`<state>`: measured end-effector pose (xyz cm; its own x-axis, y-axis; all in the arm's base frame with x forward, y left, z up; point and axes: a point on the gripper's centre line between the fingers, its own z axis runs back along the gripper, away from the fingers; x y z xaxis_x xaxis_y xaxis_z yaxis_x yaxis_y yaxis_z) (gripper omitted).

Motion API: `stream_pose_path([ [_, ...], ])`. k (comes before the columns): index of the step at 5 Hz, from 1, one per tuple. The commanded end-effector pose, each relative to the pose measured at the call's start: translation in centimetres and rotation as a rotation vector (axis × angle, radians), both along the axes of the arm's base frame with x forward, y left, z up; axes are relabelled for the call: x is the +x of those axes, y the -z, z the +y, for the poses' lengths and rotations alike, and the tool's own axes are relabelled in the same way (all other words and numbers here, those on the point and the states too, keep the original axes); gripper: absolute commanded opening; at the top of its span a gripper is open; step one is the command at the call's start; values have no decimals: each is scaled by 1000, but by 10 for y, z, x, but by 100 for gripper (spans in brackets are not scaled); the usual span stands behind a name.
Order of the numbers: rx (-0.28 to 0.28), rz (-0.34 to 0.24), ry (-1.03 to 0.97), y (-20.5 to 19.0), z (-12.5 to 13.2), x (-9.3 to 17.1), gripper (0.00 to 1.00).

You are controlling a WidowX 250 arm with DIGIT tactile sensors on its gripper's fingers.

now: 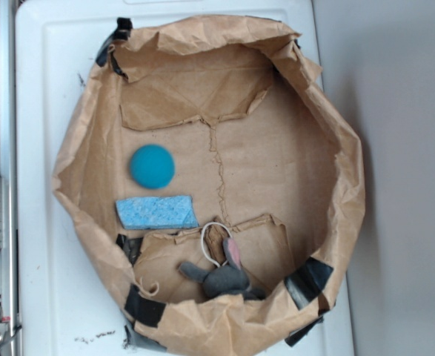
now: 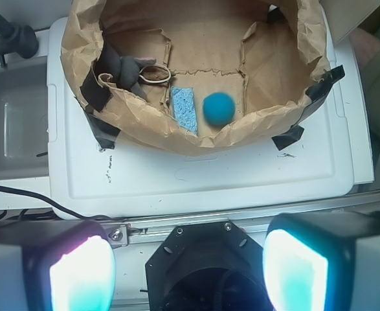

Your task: Grab the blue sponge.

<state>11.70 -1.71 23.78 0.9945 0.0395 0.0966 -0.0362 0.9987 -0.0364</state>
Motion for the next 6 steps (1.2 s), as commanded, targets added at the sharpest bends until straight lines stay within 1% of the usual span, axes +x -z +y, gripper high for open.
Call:
stream_pose_path([
  [1, 0, 0, 0, 0, 0, 0, 100],
  [2, -39, -24, 14, -4, 7, 50, 100],
  [3, -26, -20, 15, 8, 12, 100, 100],
  [6, -26, -20, 15, 8, 12, 100, 100],
])
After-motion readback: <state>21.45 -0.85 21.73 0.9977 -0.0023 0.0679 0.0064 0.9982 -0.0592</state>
